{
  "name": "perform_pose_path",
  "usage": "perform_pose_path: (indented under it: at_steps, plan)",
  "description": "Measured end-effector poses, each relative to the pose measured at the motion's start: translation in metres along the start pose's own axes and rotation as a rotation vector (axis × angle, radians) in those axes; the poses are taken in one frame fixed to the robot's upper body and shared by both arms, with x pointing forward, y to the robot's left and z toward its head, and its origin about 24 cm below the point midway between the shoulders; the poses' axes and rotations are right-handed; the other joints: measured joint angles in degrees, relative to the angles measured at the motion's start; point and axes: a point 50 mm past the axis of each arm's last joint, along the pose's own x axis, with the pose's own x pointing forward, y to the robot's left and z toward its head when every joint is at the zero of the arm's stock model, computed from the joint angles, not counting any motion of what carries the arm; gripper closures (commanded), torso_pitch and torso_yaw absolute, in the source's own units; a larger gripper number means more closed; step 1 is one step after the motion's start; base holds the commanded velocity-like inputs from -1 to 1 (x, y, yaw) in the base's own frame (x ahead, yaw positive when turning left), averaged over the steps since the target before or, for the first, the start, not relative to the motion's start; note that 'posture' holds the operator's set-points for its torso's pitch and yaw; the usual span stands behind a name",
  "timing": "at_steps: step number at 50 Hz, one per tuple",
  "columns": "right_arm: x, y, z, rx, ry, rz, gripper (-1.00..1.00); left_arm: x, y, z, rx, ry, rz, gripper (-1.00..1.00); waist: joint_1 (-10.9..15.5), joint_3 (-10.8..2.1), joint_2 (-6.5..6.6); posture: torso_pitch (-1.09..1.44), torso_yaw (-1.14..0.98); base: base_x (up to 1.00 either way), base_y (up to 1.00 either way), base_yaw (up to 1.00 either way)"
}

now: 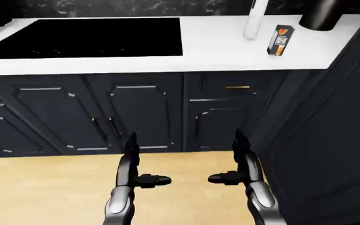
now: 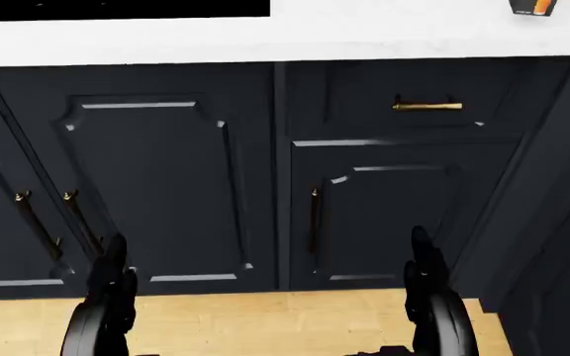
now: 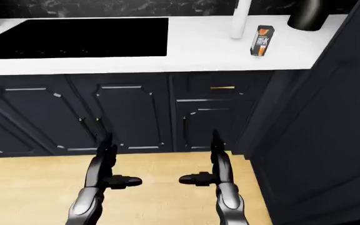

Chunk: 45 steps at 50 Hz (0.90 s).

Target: Move the drinks to the dining counter.

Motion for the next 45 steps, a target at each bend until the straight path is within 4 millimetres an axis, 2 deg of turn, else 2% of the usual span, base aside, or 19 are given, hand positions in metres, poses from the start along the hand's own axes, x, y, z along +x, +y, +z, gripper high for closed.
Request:
perform_pose_path:
  at_steps: [1, 3, 5, 7, 11, 14, 17, 22, 25, 27, 30, 32, 34, 36, 37, 41, 43, 45]
  plan:
    - [-0.001, 0.0, 0.003, -0.004, -0.019, 0.001, -1.0, -0.001, 0.001, 0.005, -0.003, -0.021, 0.0, -1.0, 0.0, -0.61, -0.24, 0.0, 0.0, 0.0, 0.0, 0.0]
    - [0.0, -0.001, 0.018, -0.014, -0.099, 0.001, -1.0, 0.002, 0.001, 0.023, -0.007, -0.113, -0.002, -1.0, 0.3, -3.49, -0.24, 0.0, 0.0, 0.0, 0.0, 0.0]
    - [0.001, 0.0, 0.017, -0.016, -0.112, 0.001, -1.0, 0.003, 0.001, 0.023, -0.01, -0.144, -0.006, -1.0, 0.3, -2.48, -0.57, 0.0, 0.0, 0.0, 0.0, 0.0]
    - [0.0, -0.001, 0.009, -0.019, -0.082, 0.0, -1.0, 0.001, 0.0, 0.012, -0.017, -0.111, -0.01, -1.0, 0.3, -3.11, -0.5, 0.0, 0.0, 0.0, 0.0, 0.0]
    - [0.001, -0.002, 0.004, -0.026, -0.047, -0.007, -1.0, -0.002, 0.001, 0.008, -0.006, -0.066, -0.011, -1.0, 0.4, -2.77, -0.35, 0.0, 0.0, 0.0, 0.0, 0.0]
    - [0.002, 0.0, 0.013, -0.035, -0.06, -0.01, -1.0, 0.002, 0.005, 0.023, 0.022, -0.084, -0.001, -1.0, 0.4, -2.88, -0.28, 0.0, 0.0, 0.0, 0.0, 0.0]
    - [0.005, 0.001, 0.025, -0.04, -0.095, -0.011, -1.0, 0.004, 0.006, 0.044, 0.032, -0.132, 0.004, -1.0, 0.4, -3.58, -0.2, 0.0, 0.0, 0.0, 0.0, 0.0]
    - [0.006, -0.003, 0.052, -0.042, -0.152, -0.014, -1.0, 0.004, 0.003, 0.079, 0.053, -0.179, -0.018, -1.0, 0.5, -4.3, -0.07, 0.0, 0.0, 0.0, 0.0, 0.0]
    - [0.006, -0.01, 0.068, 0.004, -0.164, -0.014, -1.0, 0.005, 0.004, 0.1, 0.061, -0.188, -0.025, -1.0, 0.5, -4.39, -0.15, 0.0, 0.0, 0.0, -0.14, 0.0]
    - [0.008, -0.007, 0.074, 0.023, -0.161, 0.01, -1.0, 0.005, 0.011, 0.108, 0.065, -0.187, -0.004, -1.0, 0.7, -3.94, 0.13, 0.0, 0.0, 0.0, 0.0, -0.97]
    - [0.006, -0.001, 0.085, 0.025, -0.178, 0.05, -1.0, 0.008, 0.021, 0.115, 0.073, -0.174, 0.037, -1.0, 0.7, -3.75, -0.55, 0.0, 0.0, 0.0, 0.0, -1.0]
    - [0.006, -0.004, 0.089, 0.019, -0.187, 0.039, -1.0, 0.009, 0.018, 0.121, 0.08, -0.181, 0.026, -1.0, 0.4, -3.93, -2.12, 0.0, 0.0, 0.0, 0.0, -1.0]
    - [0.006, -0.014, 0.088, 0.009, -0.176, 0.001, -1.0, 0.01, 0.009, 0.125, 0.078, -0.188, -0.015, -1.0, -1.0, -3.19, -1.22, 0.0, 0.0, 0.0, 0.0, -1.0]
    - [0.006, -0.02, 0.084, 0.004, -0.15, -0.03, -1.0, 0.01, 0.004, 0.128, 0.082, -0.18, -0.046, -1.0, -2.3, -3.09, -1.58, 0.0, 0.0, 0.0, 0.0, -1.0]
    - [0.006, -0.021, 0.085, 0.0, -0.142, -0.04, -1.0, 0.01, 0.004, 0.13, 0.084, -0.179, -0.05, -1.0, -2.6, -3.09, -1.32, 0.0, 0.0, 0.0, 0.0, -1.0]
    - [0.006, -0.017, 0.097, -0.013, -0.172, -0.034, -1.0, 0.009, 0.009, 0.138, 0.089, -0.198, -0.026, -1.0, -2.0, -2.12, 1.64, 0.0, 0.0, 0.0, 0.0, -0.7]
    - [0.004, -0.017, 0.105, -0.033, -0.196, -0.039, -1.0, 0.008, 0.007, 0.143, 0.093, -0.214, -0.036, -1.0, -0.8, -1.36, 1.8, 0.0, 0.0, 0.16, 0.0, 0.0]
    - [0.005, -0.015, 0.111, -0.047, -0.21, -0.035, -1.0, 0.008, 0.008, 0.146, 0.094, -0.21, -0.038, -1.0, -0.3, -0.56, 3.6, 0.0, 0.0, 0.71, 0.0, 0.0]
